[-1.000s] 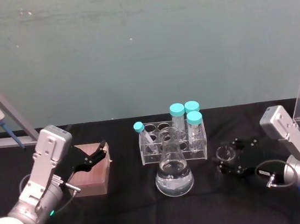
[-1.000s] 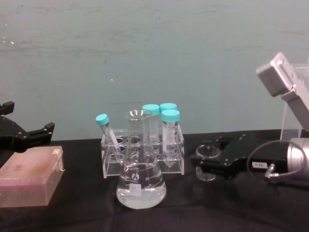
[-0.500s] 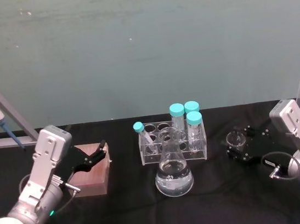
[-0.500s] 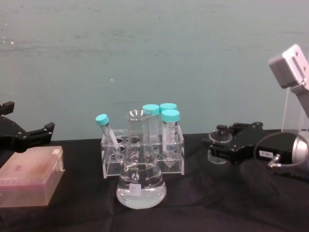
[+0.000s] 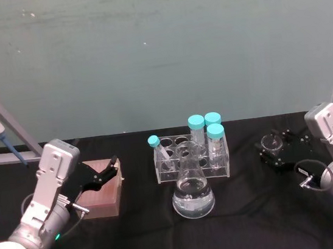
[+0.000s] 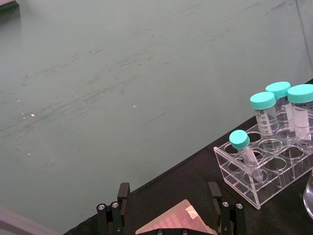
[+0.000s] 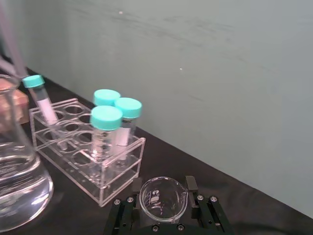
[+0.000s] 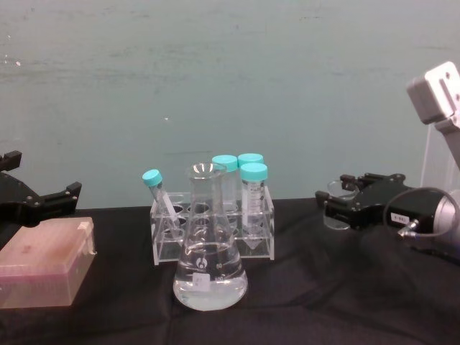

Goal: Place the experimental apparatus aside using one hand.

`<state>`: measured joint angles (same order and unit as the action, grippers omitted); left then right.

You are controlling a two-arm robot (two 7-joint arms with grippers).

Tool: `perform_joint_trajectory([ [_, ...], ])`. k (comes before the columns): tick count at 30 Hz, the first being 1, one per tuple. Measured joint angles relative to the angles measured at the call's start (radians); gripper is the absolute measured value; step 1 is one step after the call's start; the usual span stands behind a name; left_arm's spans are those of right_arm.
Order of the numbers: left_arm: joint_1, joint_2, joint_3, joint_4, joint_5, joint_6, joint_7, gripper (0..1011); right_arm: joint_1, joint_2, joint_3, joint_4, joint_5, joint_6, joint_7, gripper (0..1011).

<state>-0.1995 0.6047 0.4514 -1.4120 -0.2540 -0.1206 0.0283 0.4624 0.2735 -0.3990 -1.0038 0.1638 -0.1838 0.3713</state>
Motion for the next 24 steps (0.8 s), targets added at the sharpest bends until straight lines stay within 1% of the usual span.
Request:
perform_joint_trajectory([
  [4,0.0,0.0,0.0,0.0,0.0,0.0,0.0,1000,-0.005,-0.012,0.016,-0.002,-0.016,0.01,-0.035,533],
  [6,0.0,0.0,0.0,0.0,0.0,0.0,0.0,1000,-0.006,-0.013,0.019,-0.003,-0.019,0.012,-0.042,533],
  [15,0.0,0.0,0.0,0.0,0.0,0.0,0.0,1000,-0.018,-0.037,0.059,-0.011,-0.049,0.055,-0.114,531],
  [24,0.0,0.0,0.0,0.0,0.0,0.0,0.0,1000,-0.014,-0.055,0.092,0.008,-0.072,0.062,-0.147,531],
])
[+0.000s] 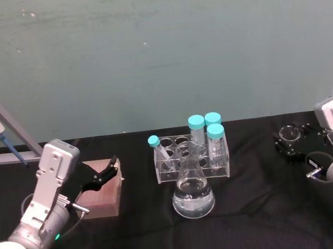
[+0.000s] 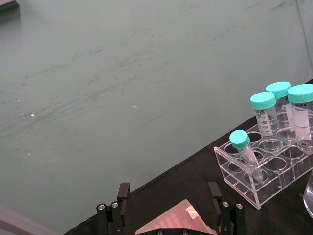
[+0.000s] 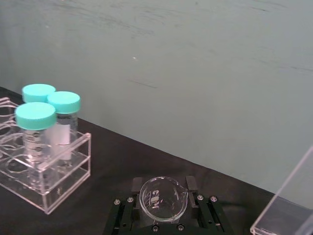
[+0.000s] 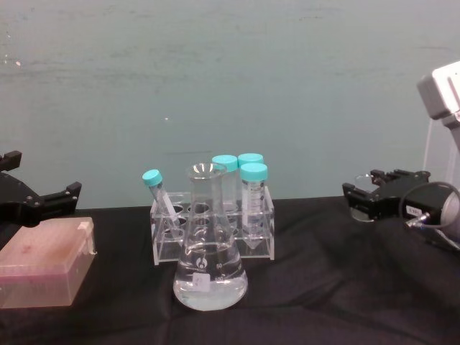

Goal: Place the experimental apparatus aside using one hand.

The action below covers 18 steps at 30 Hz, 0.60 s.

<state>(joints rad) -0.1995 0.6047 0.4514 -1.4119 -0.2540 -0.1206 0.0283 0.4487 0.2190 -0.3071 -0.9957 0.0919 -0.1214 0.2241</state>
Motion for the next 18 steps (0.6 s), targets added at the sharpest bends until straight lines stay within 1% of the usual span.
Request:
perform_joint_trajectory([
  [4,0.0,0.0,0.0,0.0,0.0,0.0,0.0,1000,0.0,-0.006,0.009,0.004,-0.011,0.004,-0.014,531],
  [11,0.0,0.0,0.0,0.0,0.0,0.0,0.0,1000,0.002,-0.025,0.027,0.015,-0.039,0.01,-0.049,531],
  [12,0.0,0.0,0.0,0.0,0.0,0.0,0.0,1000,0.004,-0.032,0.032,0.021,-0.048,0.014,-0.06,531],
  [18,0.0,0.0,0.0,0.0,0.0,0.0,0.0,1000,0.009,-0.046,0.045,0.036,-0.068,0.02,-0.084,531],
])
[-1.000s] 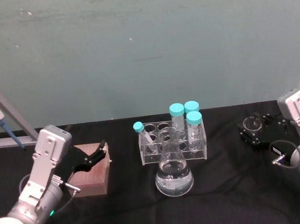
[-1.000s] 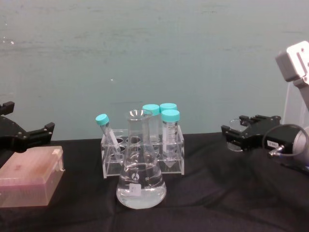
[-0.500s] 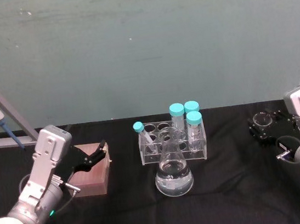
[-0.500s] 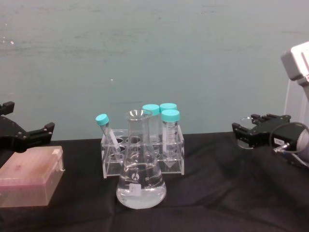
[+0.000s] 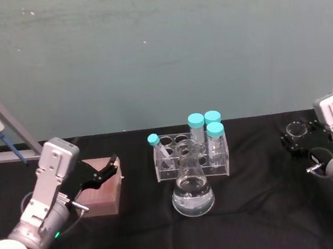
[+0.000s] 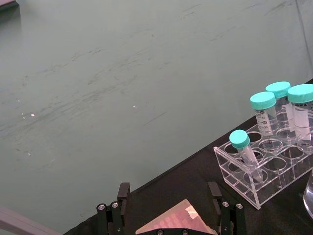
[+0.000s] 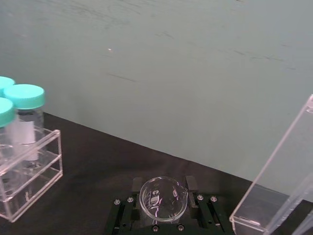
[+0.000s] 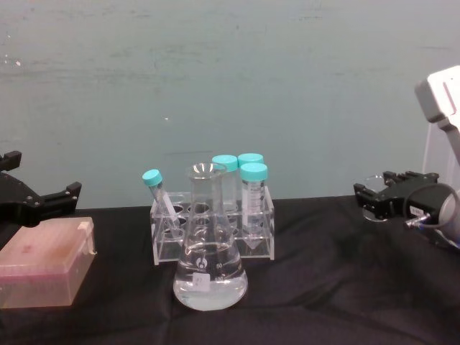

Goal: Place the experimental apparatus aside using one hand.

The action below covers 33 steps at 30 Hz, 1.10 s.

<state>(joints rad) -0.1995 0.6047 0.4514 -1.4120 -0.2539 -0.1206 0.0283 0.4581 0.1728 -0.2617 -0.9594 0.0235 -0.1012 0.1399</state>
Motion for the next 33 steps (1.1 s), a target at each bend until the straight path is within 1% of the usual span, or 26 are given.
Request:
perform_joint_trajectory([
  [4,0.0,0.0,0.0,0.0,0.0,0.0,0.0,1000,0.01,-0.009,0.015,0.017,-0.016,0.003,-0.018,531],
  [15,0.0,0.0,0.0,0.0,0.0,0.0,0.0,1000,0.039,-0.024,0.044,0.066,-0.049,0.002,-0.041,531],
  [33,0.0,0.0,0.0,0.0,0.0,0.0,0.0,1000,0.079,-0.05,0.072,0.138,-0.112,-0.002,-0.06,531],
])
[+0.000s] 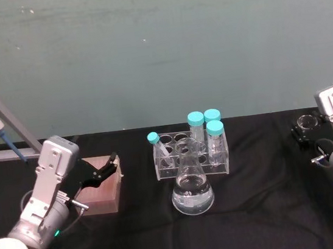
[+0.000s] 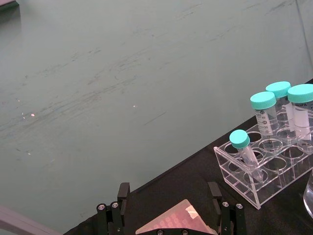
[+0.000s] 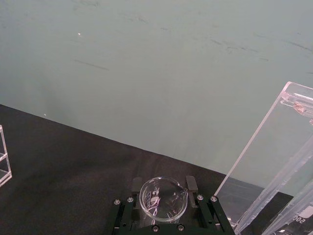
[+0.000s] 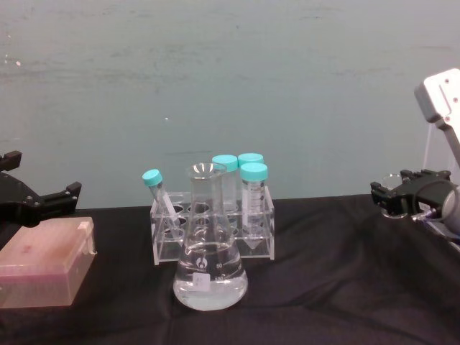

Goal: Place the experimental apparatus aside using one hand.

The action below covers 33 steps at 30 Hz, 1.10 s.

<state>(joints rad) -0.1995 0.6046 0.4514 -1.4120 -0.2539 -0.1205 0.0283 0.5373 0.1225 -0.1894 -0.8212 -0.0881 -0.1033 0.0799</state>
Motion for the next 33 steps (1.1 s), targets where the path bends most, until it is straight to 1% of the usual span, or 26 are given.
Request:
perform_joint_trajectory([
  [16,0.0,0.0,0.0,0.0,0.0,0.0,0.0,1000,0.027,-0.013,0.024,0.051,-0.032,0.001,-0.014,533],
  [33,0.0,0.0,0.0,0.0,0.0,0.0,0.0,1000,0.022,-0.014,0.045,0.055,-0.043,0.008,-0.012,531],
])
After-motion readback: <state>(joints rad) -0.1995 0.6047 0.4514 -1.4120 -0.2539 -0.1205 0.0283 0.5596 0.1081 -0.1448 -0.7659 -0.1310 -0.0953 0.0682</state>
